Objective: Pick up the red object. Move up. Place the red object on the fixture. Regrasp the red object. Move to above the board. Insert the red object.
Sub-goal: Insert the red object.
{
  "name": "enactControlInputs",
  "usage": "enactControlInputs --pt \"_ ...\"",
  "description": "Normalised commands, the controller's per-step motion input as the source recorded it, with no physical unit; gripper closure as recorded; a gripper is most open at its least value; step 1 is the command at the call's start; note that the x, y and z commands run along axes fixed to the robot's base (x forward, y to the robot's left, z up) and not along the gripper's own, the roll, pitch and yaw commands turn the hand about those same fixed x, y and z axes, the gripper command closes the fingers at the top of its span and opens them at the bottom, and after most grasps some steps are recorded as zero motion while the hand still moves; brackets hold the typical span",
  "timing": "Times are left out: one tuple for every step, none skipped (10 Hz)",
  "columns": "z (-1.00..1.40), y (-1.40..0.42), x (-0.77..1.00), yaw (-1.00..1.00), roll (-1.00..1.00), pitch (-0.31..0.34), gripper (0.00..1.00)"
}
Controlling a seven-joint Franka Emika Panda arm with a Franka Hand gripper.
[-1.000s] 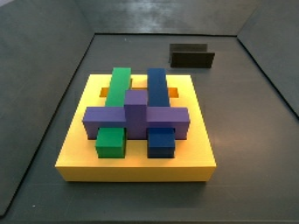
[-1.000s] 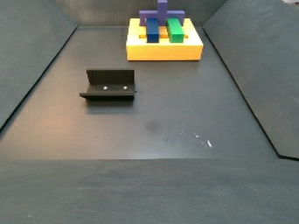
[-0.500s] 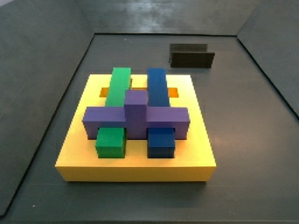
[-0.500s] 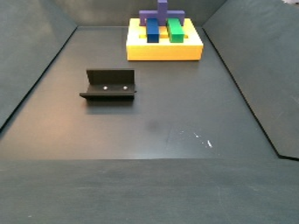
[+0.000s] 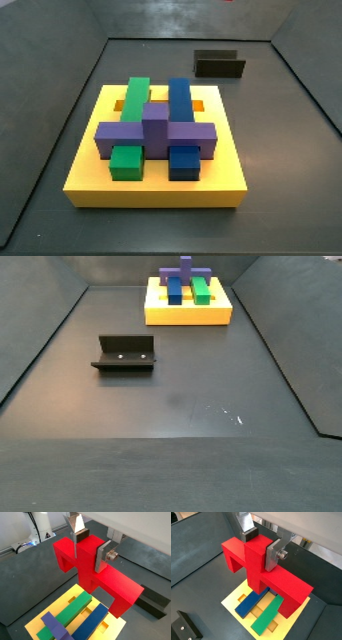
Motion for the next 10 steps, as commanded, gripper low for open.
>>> enactControlInputs --pt "-0.23 0.0 0.0 0.0 -0.08 -0.074 1.0" --pt "-0.54 0.33 0.0 -0.01 -0.16 -0.081 1.0" --pt "-0.65 0.67 -0.07 -0.07 -0.21 -0.12 1.0" --pt "-0.69 0.68 -0.01 -0.02 -0.21 -0.1 1.0" --pt "-0.72 0.57 0.0 0.0 -0.21 -0.094 1.0" --pt "-0.72 0.17 0.04 0.0 -0.17 -0.16 1.0" --pt "-0.89 -0.06 0.0 0.0 -0.01 -0.184 1.0" --pt "-0.84 -0.28 -0.03 0.0 0.0 -0.21 1.0" --pt "-0.77 -0.39 -0.09 0.0 0.08 -0.244 1.0" --pt "-0.72 -0.4 -0.09 0.0 0.18 -0.229 1.0"
